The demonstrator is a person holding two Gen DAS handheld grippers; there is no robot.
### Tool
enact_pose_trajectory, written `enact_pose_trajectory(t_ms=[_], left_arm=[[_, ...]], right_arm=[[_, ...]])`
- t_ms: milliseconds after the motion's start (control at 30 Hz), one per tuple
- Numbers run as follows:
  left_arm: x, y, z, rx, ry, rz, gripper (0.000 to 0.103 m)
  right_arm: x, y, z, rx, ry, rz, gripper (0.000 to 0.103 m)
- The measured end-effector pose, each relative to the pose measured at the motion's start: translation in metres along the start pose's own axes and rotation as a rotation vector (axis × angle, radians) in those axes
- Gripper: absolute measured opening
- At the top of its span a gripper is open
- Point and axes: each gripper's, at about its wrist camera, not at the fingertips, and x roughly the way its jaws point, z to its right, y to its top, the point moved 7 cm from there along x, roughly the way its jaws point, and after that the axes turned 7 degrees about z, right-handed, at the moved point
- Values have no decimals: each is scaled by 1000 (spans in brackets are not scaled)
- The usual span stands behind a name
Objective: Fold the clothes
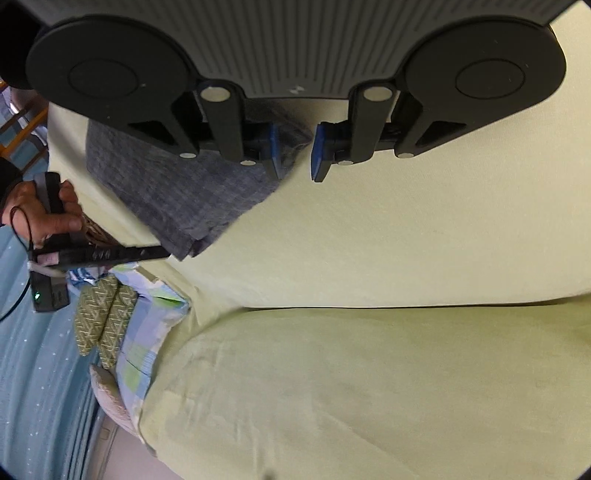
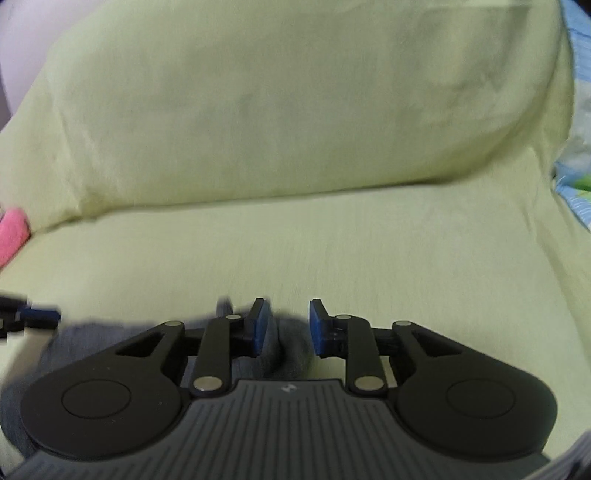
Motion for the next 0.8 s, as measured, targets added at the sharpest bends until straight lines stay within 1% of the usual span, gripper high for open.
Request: enact_pose_trajectory(t_ms=[67,167,233,267,333,400,467,567,633,667,700,767,800], left_arm=[[5,-1,5,4,-12,-5,32],[15,-7,10,37,-5,-37,32],[19,-9,13,62,7,-50,28],[21,-11,15,82,18,-58,28],[22,-11,17,102,29,-65,28],[22,-12,18,121,34,-72,28],[22,-12,18,128,44,-77,28],[18,-10,19,123,57,-66,28],[14,-4,18,120,65,-46,28],[13,0,18,118,60,-39,28],[13,5,18,115,52,-33,28],[14,13,19,117,40,-26,28],[16,15,19,126,39,-26,27]], right_arm=[[5,-7,-7,-24,24,-20,21],[13,-13,-15,-58,20,-37,21],[17,-14,-17,-77,2,-36,5],[17,-14,-15,-79,-11,-28,3],[10,-9,-2,-5,-56,26,3],[7,-9,11,62,-90,38,3],[6,-16,19,76,-124,28,2],[-1,-19,28,120,-165,49,4],[-11,-17,27,165,-129,93,6],[-12,-16,22,144,-113,98,6],[-14,-15,13,97,-87,98,12],[-12,-15,0,16,-60,82,23],[-9,-14,-7,-36,-63,75,23]])
